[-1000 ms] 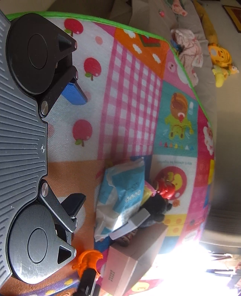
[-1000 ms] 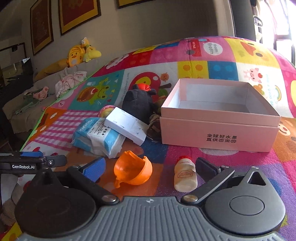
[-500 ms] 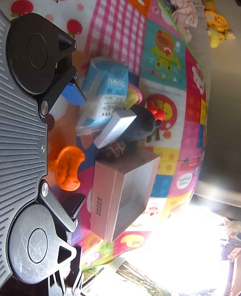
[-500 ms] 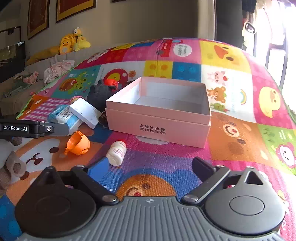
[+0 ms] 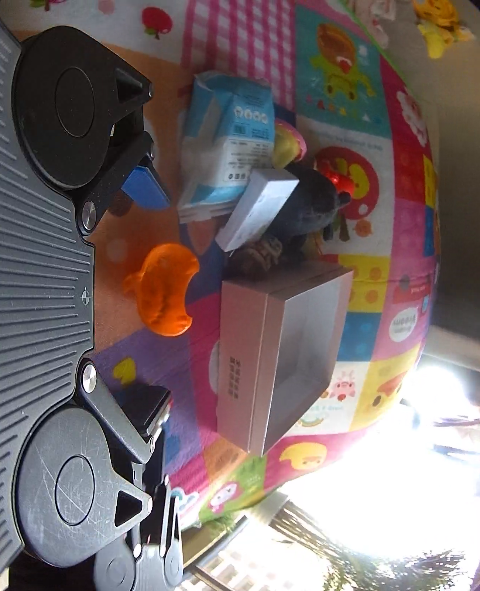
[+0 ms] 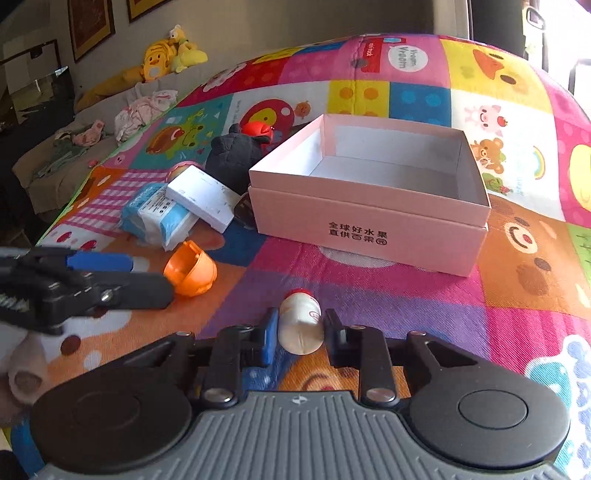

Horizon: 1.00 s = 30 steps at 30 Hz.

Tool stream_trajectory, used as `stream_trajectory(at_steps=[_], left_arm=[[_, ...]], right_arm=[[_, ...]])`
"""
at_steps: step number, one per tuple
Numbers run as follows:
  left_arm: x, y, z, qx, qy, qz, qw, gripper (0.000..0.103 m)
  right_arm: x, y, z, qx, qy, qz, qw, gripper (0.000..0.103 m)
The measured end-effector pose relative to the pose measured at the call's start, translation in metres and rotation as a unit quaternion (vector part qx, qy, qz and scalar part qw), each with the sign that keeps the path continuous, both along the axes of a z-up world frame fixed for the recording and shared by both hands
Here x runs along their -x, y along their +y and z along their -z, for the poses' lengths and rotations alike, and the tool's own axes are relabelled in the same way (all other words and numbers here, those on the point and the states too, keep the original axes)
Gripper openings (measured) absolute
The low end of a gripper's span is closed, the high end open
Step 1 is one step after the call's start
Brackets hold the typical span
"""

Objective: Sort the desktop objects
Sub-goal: 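Close the left tool on the orange cup while the right tool grasps the yogurt bottle, then lift and drop the orange cup into the pink box while the right tool drops the bottle in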

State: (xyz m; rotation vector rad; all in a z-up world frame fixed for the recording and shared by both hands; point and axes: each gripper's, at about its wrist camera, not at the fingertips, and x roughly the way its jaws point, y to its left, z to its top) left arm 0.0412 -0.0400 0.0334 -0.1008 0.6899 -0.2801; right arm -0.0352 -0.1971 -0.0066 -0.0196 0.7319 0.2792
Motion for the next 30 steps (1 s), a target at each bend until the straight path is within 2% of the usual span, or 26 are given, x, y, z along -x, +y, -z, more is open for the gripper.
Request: stream_trajectory(at_steps=[3, 7, 8, 9, 10, 11, 16, 19, 20, 21, 23, 24, 26, 30], left_arm=[[-0.011, -0.009, 0.008, -0.04, -0.004, -0.013, 0.9991, 0.103], [-0.018, -0.003, 0.015, -0.025, 0.007, -0.002, 0.9997, 0.103], [-0.017, -0.003, 0.015, -0.022, 0.005, 0.005, 0.9997, 0.101], [-0.017, -0.004, 0.016, -0.024, 0.004, 0.012, 0.9996, 0.098], [-0.017, -0.006, 0.017, -0.028, 0.005, 0.02, 0.9994, 0.083], [-0.017, -0.008, 0.018, -0.033, 0.008, 0.028, 0.999, 0.073], [-0.014, -0.012, 0.018, -0.042, 0.003, 0.032, 0.9986, 0.063], [-0.011, -0.011, 0.015, -0.042, -0.004, 0.028, 0.9987, 0.063], [-0.011, -0.011, 0.015, -0.043, -0.006, 0.029, 0.9986, 0.063], [-0.01, -0.012, 0.015, -0.044, -0.007, 0.031, 0.9985, 0.063], [-0.01, -0.013, 0.016, -0.046, -0.008, 0.033, 0.9984, 0.066], [-0.01, -0.013, 0.018, -0.046, -0.006, 0.033, 0.9984, 0.068], [-0.011, -0.011, 0.021, -0.044, -0.002, 0.031, 0.9985, 0.08], [-0.01, -0.004, 0.024, -0.028, 0.0, 0.028, 0.9992, 0.083]], right_arm=[[0.014, 0.0, 0.0, 0.012, 0.001, -0.018, 1.0, 0.026], [0.025, 0.0, 0.0, 0.024, 0.0, -0.032, 0.999, 0.027], [0.026, 0.0, 0.0, 0.029, -0.002, -0.031, 0.999, 0.032], [0.027, 0.0, 0.0, 0.034, -0.004, -0.028, 0.999, 0.036], [0.028, -0.001, 0.001, 0.039, -0.006, -0.026, 0.999, 0.038], [0.027, -0.002, 0.002, 0.044, -0.006, -0.022, 0.999, 0.039], [0.023, -0.012, 0.007, 0.071, -0.009, 0.031, 0.997, 0.039], [0.022, -0.019, 0.004, 0.072, -0.025, 0.057, 0.995, 0.039], [0.021, -0.022, 0.002, 0.056, -0.027, 0.056, 0.997, 0.045], [0.022, -0.023, -0.001, 0.042, -0.03, 0.053, 0.997, 0.059], [0.023, -0.019, -0.004, 0.034, -0.046, 0.035, 0.998, 0.07], [0.022, -0.015, -0.005, 0.038, -0.05, 0.021, 0.998, 0.07], [0.017, -0.008, -0.004, 0.04, -0.047, 0.002, 0.998, 0.07], [0.008, 0.002, 0.0, 0.026, -0.028, -0.02, 0.999, 0.07]])
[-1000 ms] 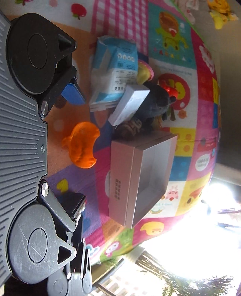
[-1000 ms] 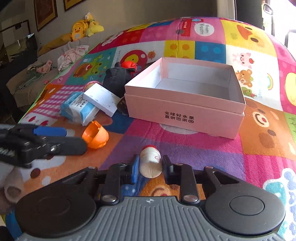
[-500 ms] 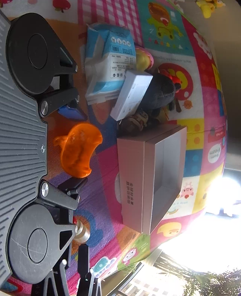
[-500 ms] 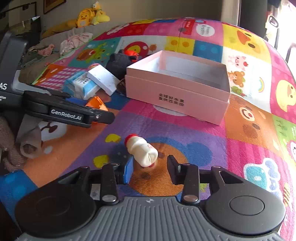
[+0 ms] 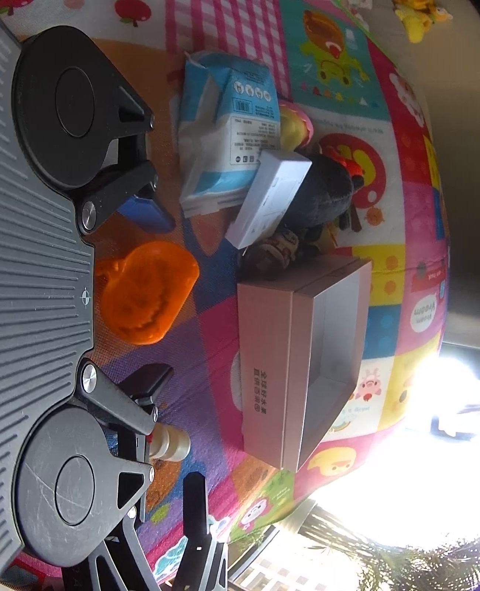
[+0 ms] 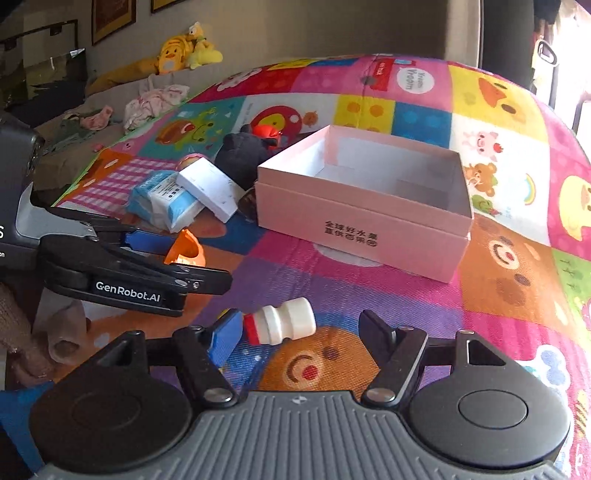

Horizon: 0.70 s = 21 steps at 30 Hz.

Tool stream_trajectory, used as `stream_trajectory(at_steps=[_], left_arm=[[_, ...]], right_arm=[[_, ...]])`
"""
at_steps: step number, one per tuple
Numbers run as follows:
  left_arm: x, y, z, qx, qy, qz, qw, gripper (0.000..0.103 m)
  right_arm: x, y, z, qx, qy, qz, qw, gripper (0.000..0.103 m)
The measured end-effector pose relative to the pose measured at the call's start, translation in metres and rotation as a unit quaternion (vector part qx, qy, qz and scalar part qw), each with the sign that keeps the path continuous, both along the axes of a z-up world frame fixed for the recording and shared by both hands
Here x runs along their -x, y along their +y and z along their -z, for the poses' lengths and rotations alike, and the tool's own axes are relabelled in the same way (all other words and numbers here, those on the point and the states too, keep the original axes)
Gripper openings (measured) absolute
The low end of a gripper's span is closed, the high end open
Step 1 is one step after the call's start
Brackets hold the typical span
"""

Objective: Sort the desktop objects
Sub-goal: 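Lift and drop the orange cup into the pink box while the right tool drops the bottle in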

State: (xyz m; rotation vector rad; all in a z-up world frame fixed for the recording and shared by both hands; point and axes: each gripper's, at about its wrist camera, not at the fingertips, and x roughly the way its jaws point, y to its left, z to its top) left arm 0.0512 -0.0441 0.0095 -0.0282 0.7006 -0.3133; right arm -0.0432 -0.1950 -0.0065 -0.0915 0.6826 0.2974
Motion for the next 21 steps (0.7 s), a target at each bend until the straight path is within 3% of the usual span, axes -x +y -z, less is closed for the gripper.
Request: stream_trajectory(at_steps=[4, 6, 10, 12, 14, 16, 21], left_arm=[[0.003, 0.005, -0.001, 0.011, -0.001, 0.013, 0.9999, 0.083], [0.003, 0.006, -0.001, 0.011, -0.001, 0.019, 0.9998, 0.083], [0.001, -0.003, -0.002, -0.006, -0.002, 0.041, 0.9991, 0.08], [0.002, -0.011, -0.002, -0.03, -0.007, 0.052, 0.9982, 0.073], [0.003, -0.016, -0.002, -0.049, -0.009, 0.057, 0.9971, 0.059], [0.006, -0.016, -0.006, -0.057, -0.012, 0.059, 0.9966, 0.056], [0.021, -0.004, -0.055, -0.042, -0.059, 0.068, 0.9951, 0.056]], right_arm=[[-0.004, 0.009, 0.003, 0.008, 0.006, -0.021, 1.0, 0.067], [-0.008, 0.01, 0.005, 0.011, 0.026, -0.03, 0.999, 0.045], [-0.001, 0.004, -0.003, 0.006, 0.022, -0.009, 1.0, 0.045], [0.006, -0.002, -0.012, -0.01, 0.021, -0.001, 1.0, 0.045], [0.014, -0.007, -0.024, -0.021, 0.015, 0.004, 1.0, 0.045], [0.023, -0.011, -0.038, -0.028, 0.003, 0.01, 1.0, 0.045], [0.035, -0.022, -0.092, -0.068, -0.051, 0.031, 0.996, 0.045]])
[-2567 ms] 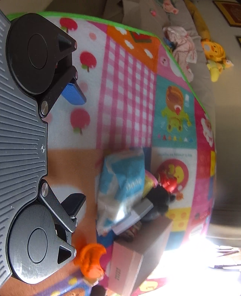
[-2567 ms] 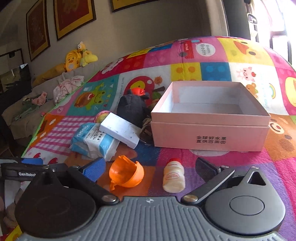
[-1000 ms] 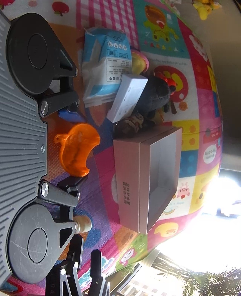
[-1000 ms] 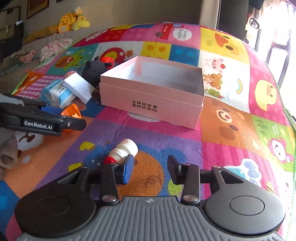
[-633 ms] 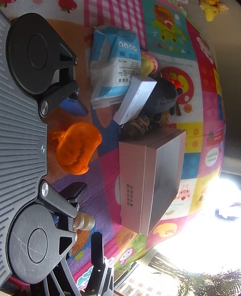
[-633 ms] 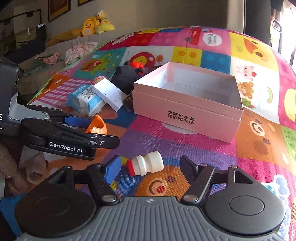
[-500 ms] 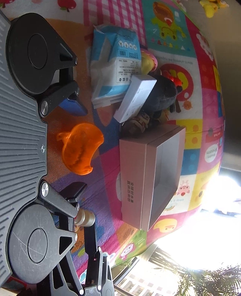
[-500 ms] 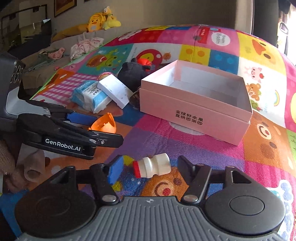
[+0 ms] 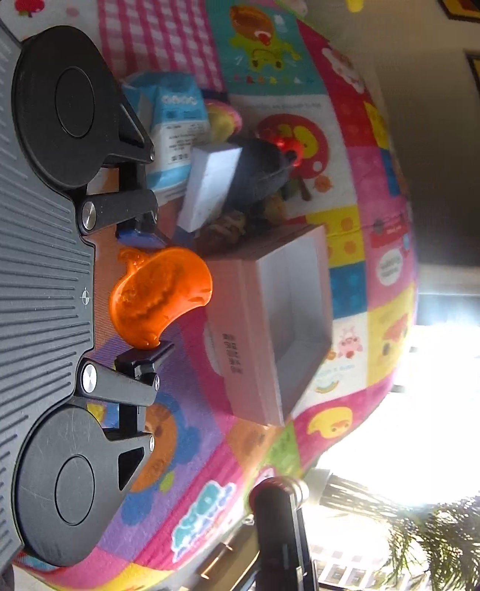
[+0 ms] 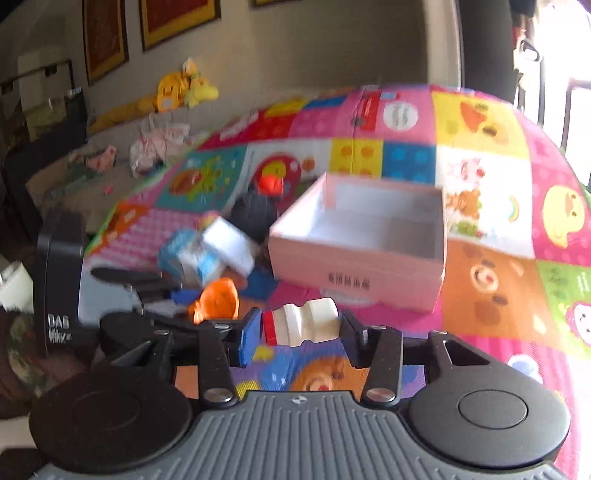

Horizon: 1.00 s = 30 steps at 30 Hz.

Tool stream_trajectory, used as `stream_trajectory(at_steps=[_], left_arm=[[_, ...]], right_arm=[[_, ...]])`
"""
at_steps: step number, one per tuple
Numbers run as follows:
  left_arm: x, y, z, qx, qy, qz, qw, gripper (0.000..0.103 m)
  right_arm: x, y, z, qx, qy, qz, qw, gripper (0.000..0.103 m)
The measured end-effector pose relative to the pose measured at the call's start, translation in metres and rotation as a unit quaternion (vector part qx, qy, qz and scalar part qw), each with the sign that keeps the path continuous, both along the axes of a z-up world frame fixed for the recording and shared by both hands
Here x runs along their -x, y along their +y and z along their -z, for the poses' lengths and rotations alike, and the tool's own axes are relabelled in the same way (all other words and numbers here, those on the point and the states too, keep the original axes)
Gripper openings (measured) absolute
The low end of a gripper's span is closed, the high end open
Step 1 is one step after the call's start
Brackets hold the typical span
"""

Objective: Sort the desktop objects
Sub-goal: 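Lift and drop the orange cup into the pink box while the right tool drops the bottle in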

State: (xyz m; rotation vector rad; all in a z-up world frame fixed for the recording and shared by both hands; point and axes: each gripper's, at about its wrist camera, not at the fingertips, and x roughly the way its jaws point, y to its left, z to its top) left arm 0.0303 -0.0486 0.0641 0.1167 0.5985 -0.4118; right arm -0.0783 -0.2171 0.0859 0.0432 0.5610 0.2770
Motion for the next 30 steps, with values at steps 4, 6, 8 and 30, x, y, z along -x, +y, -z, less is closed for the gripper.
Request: stream_trajectory(at_steps=[4, 6, 8, 30], left_arm=[[0.009, 0.006, -0.067, 0.02, -0.068, 0.002, 0.9975, 0.056], [0.01, 0.005, -0.103, 0.039, -0.102, 0.005, 0.994, 0.056], [0.008, -0.001, -0.13, 0.054, -0.128, 0.015, 0.9902, 0.056], [-0.057, 0.01, -0.005, 0.072, 0.015, -0.027, 0.9969, 0.102]], right_arm=[[0.0, -0.001, -0.068, -0.029, -0.075, 0.013, 0.997, 0.045], [-0.001, 0.003, -0.106, -0.009, -0.137, 0.023, 0.99, 0.045], [-0.005, 0.008, -0.131, 0.025, -0.181, 0.048, 0.982, 0.045], [-0.119, -0.053, 0.009, -0.059, -0.005, 0.129, 0.99, 0.078]])
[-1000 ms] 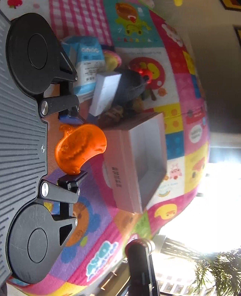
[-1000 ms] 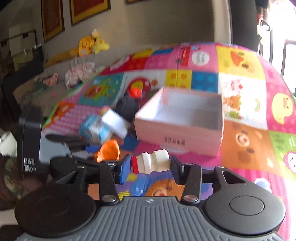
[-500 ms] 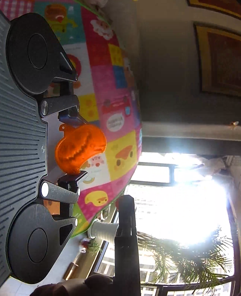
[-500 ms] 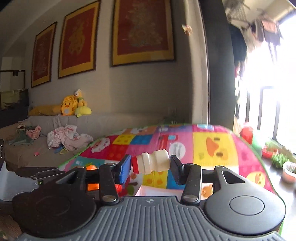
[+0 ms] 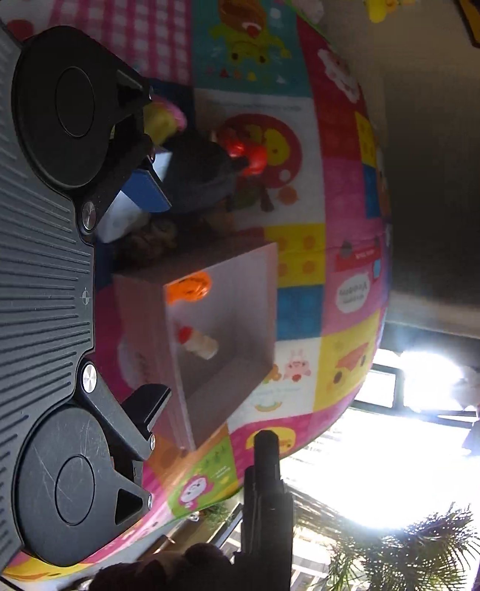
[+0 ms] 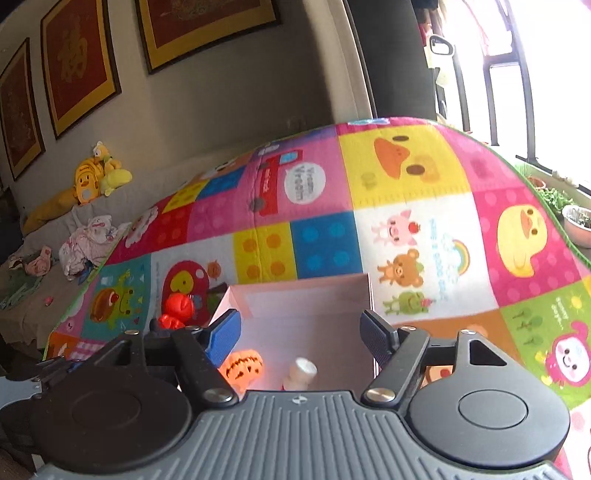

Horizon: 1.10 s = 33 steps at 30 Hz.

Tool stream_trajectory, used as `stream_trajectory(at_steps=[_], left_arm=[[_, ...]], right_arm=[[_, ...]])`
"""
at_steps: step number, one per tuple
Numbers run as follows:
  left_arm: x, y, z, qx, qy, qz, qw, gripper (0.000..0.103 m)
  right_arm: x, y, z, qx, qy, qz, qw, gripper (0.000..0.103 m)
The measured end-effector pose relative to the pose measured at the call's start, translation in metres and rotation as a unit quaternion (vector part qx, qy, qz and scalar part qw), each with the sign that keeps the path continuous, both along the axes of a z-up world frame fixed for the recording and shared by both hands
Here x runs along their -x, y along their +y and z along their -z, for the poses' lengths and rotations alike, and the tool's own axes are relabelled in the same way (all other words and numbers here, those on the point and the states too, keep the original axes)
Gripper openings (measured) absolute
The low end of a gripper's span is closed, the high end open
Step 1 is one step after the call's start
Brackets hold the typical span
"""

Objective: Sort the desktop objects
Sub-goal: 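Lift and drop the orange cup into the pink box while the right tool drops the bottle in, then raise both open tools away from the pink box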

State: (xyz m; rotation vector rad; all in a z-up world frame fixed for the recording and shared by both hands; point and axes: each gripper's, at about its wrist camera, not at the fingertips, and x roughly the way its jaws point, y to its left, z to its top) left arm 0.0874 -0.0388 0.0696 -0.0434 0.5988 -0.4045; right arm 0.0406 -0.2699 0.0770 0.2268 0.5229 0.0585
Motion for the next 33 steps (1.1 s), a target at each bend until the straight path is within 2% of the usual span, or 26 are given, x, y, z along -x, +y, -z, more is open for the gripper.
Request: stream_trajectory(at_steps=[1, 3, 5, 7, 8, 11, 12, 15, 16, 18, 19, 21, 23, 26, 29, 31, 33], left_arm=[[0.012, 0.006, 0.009, 0.016, 0.013, 0.009, 0.9997, 0.102], [0.029, 0.018, 0.024, 0.073, 0.05, 0.019, 0.9959, 0.102], [0.038, 0.027, 0.032, 0.137, 0.086, 0.034, 0.9862, 0.103], [0.049, 0.031, 0.032, 0.181, 0.085, 0.05, 0.9785, 0.103], [0.056, 0.03, 0.029, 0.19, 0.081, 0.064, 0.9764, 0.103], [0.075, 0.021, 0.025, 0.181, 0.063, 0.111, 0.975, 0.103], [0.081, 0.019, 0.027, 0.178, 0.069, 0.126, 0.9736, 0.103], [0.097, 0.03, 0.031, 0.151, 0.132, 0.182, 0.9627, 0.103], [0.106, 0.044, 0.028, 0.133, 0.134, 0.189, 0.9637, 0.103], [0.125, 0.083, 0.016, 0.095, 0.106, 0.16, 0.9768, 0.103], [0.132, 0.106, 0.009, 0.092, 0.103, 0.136, 0.981, 0.103], [0.142, 0.15, -0.005, 0.113, 0.109, 0.089, 0.9836, 0.103], [0.153, 0.186, -0.028, 0.129, 0.091, 0.05, 0.9862, 0.103], [0.165, 0.225, -0.074, 0.119, 0.028, -0.002, 0.9925, 0.102], [0.153, 0.248, -0.116, 0.104, -0.034, -0.066, 0.9918, 0.102], [0.141, 0.252, -0.131, 0.112, -0.058, -0.081, 0.9887, 0.103], [0.129, 0.245, -0.138, 0.122, -0.073, -0.074, 0.987, 0.103]], right_arm=[[0.005, 0.005, 0.008, 0.004, 0.003, -0.004, 1.0, 0.079], [0.011, 0.015, 0.017, -0.007, 0.018, -0.007, 1.0, 0.079], [0.012, 0.021, 0.017, -0.056, 0.027, -0.01, 0.998, 0.079], [0.011, 0.026, 0.008, -0.116, 0.026, -0.006, 0.993, 0.079], [0.009, 0.029, 0.001, -0.143, 0.018, 0.003, 0.99, 0.079], [0.011, 0.031, -0.021, -0.176, -0.021, 0.073, 0.981, 0.08], [0.013, 0.03, -0.027, -0.18, -0.038, 0.099, 0.978, 0.083], [0.019, 0.013, -0.04, -0.201, -0.068, 0.151, 0.965, 0.089], [0.021, 0.008, -0.042, -0.201, -0.07, 0.154, 0.965, 0.09], [0.024, 0.006, -0.042, -0.171, -0.074, 0.155, 0.97, 0.097], [0.026, 0.01, -0.04, -0.146, -0.078, 0.159, 0.973, 0.097], [0.03, 0.026, -0.032, -0.09, -0.092, 0.167, 0.977, 0.098], [0.033, 0.051, -0.022, -0.046, -0.102, 0.16, 0.981, 0.098], [0.033, 0.088, -0.014, -0.04, -0.089, 0.107, 0.989, 0.098], [0.039, 0.114, -0.019, -0.039, -0.099, 0.073, 0.992, 0.098], [0.046, 0.115, -0.031, -0.045, -0.124, 0.077, 0.988, 0.098], [0.055, 0.104, -0.047, -0.06, -0.147, 0.088, 0.983, 0.098]])
